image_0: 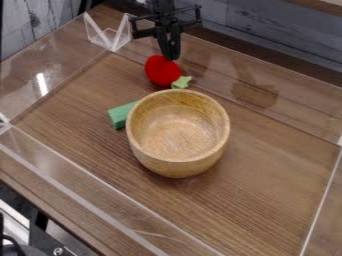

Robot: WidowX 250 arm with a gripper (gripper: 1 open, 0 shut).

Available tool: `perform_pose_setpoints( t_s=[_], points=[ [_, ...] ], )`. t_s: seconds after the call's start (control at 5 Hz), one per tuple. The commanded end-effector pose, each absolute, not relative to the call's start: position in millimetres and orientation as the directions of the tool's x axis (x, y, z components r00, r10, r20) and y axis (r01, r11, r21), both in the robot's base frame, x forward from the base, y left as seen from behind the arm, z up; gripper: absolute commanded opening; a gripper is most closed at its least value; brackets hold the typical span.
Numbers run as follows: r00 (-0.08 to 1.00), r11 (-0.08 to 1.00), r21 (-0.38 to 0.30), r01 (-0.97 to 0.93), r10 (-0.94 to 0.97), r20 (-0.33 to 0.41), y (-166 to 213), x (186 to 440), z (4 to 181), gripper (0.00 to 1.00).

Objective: Move the red object to the right side of the table

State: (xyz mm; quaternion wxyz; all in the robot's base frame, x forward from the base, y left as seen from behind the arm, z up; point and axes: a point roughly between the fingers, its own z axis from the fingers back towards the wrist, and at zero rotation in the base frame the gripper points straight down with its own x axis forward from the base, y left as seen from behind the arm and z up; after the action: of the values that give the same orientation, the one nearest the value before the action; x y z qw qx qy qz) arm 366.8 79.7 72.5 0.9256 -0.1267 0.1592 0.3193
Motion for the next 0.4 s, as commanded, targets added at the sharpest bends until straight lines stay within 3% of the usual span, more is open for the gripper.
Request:
perform_pose_setpoints(
  t_s=[0.0,0.2],
  points=[
    [0.77,0.773,-0.16,-0.614,0.541,-0.338,76.6,370.3,95.7,0.0],
    [0.772,0.774,-0.173,-0.61,0.531,-0.349,75.0,370.9,103.6,0.0]
  ],
)
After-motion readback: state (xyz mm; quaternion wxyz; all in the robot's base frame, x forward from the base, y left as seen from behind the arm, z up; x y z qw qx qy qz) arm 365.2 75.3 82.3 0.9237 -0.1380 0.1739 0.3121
